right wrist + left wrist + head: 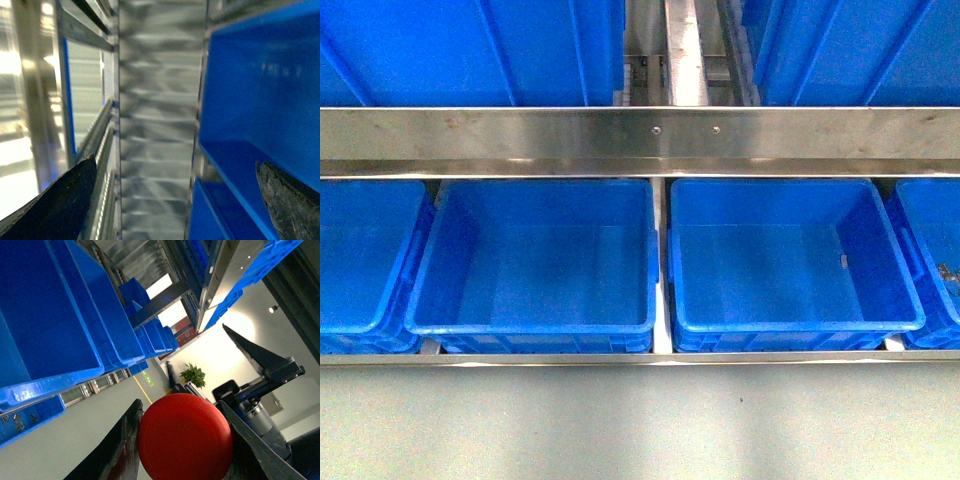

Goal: Pick red and yellow buttons and place in box

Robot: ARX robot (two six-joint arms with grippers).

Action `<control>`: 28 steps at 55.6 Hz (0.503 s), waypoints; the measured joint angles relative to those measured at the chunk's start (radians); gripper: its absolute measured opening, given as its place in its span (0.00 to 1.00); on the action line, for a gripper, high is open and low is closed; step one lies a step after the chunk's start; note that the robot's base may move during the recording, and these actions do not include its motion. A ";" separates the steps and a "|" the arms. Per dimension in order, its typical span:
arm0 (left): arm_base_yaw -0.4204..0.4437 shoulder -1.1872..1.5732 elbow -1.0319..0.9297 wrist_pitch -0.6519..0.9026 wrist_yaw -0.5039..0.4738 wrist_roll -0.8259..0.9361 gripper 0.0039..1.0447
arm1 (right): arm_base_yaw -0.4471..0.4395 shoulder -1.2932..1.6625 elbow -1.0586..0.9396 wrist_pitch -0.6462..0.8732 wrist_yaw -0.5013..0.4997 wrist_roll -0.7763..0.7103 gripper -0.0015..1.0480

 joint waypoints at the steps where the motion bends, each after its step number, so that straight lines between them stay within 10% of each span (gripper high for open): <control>1: -0.003 0.002 0.006 -0.005 0.000 0.005 0.32 | 0.021 0.000 -0.010 0.000 0.000 0.005 0.93; 28: -0.035 0.053 0.085 -0.035 -0.027 0.047 0.32 | 0.192 0.027 -0.044 0.018 -0.009 0.022 0.93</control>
